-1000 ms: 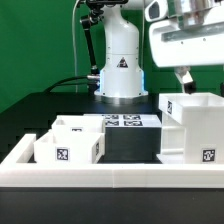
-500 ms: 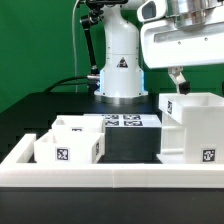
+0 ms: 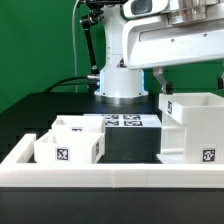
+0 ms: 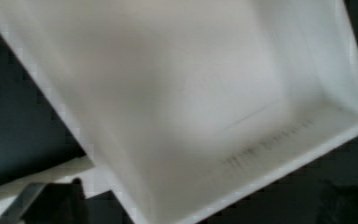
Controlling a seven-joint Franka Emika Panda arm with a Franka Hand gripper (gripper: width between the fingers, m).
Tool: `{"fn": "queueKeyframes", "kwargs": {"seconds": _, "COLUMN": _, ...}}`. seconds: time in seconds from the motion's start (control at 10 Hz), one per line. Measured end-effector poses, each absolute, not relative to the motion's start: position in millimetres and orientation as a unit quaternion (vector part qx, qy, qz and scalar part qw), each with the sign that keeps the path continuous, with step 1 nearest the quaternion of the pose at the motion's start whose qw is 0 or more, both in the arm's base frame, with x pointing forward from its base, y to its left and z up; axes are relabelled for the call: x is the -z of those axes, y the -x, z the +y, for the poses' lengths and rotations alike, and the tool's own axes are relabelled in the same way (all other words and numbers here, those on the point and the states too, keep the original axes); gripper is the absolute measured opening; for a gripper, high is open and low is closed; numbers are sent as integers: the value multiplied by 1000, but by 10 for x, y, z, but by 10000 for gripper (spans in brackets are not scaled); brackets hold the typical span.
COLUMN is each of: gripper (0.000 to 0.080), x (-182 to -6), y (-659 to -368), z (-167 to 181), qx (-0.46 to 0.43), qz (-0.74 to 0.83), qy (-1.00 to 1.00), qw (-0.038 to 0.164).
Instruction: Assemble drawer
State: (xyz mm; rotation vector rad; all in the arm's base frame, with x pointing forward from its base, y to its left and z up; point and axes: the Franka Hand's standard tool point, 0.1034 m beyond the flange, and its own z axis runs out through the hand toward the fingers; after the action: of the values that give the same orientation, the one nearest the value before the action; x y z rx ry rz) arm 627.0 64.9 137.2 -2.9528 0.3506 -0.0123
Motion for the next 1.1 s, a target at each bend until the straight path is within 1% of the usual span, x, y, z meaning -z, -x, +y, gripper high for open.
{"fn": "queueKeyframes", "kwargs": {"seconds": 0.1, "gripper": 649, "x": -1342, "y": -6252, "z": 470, "qx": 8, "qz": 85, "qy": 993, "qw": 80}}
{"fn": "queueKeyframes", "kwargs": {"seconds": 0.3, "gripper": 649, "x": -1311, "y": -6227, "z": -19, "qx": 15, "qz": 72, "qy": 995, "qw": 66}}
{"fn": "queueKeyframes", "kwargs": {"seconds": 0.5, "gripper": 649, "x": -1168, "y": -6124, "z": -343, "qx": 31, "qz": 71, "qy": 996, "qw": 52}}
{"fn": "queueKeyframes", "kwargs": {"seconds": 0.6, "gripper": 649, "x": -1073, "y": -6065, "z": -552, "qx": 31, "qz": 67, "qy": 996, "qw": 51}}
{"fn": "queueKeyframes", "kwargs": {"seconds": 1.0, "gripper": 649, "x": -1063, "y": -6064, "z": -547, "qx": 29, "qz": 69, "qy": 996, "qw": 50}}
{"fn": "queueKeyframes", "kwargs": {"seconds": 1.1, "gripper": 649, "x": -1033, "y": -6042, "z": -566, "qx": 27, "qz": 70, "qy": 996, "qw": 50}}
